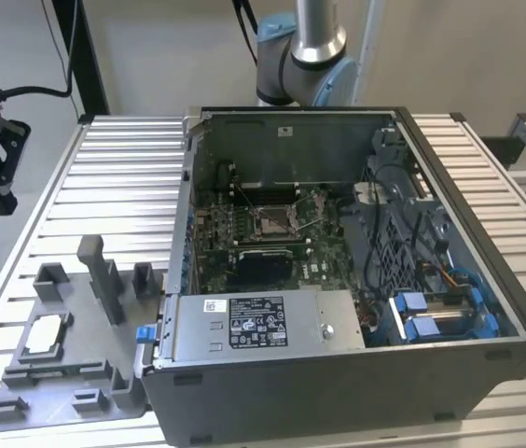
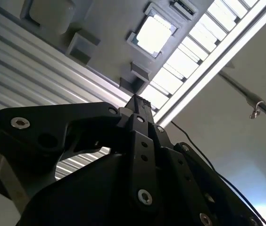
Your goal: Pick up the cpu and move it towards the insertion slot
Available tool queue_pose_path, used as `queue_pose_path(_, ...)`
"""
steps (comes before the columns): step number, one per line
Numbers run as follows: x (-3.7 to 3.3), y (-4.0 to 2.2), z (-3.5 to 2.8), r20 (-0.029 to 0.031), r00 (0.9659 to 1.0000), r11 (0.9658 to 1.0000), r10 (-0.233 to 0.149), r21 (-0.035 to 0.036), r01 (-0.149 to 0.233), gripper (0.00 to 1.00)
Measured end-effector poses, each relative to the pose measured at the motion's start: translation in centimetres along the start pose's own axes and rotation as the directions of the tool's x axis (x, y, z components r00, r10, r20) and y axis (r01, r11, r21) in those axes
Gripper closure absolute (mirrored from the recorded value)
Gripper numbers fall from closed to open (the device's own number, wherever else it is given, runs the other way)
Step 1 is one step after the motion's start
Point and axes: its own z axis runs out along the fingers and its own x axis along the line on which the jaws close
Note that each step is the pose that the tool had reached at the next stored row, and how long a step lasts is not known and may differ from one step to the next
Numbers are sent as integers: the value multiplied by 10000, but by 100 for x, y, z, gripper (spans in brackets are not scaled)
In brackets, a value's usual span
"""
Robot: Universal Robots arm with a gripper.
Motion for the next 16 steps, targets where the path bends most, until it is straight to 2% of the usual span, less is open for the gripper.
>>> queue_pose_path(2, 0, 0, 0, 0, 10000, 10000, -2, 0, 2, 100)
queue_pose_path(3, 0, 0, 0, 0, 10000, 10000, -3, 0, 3, 0)
queue_pose_path(16, 0, 0, 0, -1, 10000, 10000, -17, 0, 17, 0)
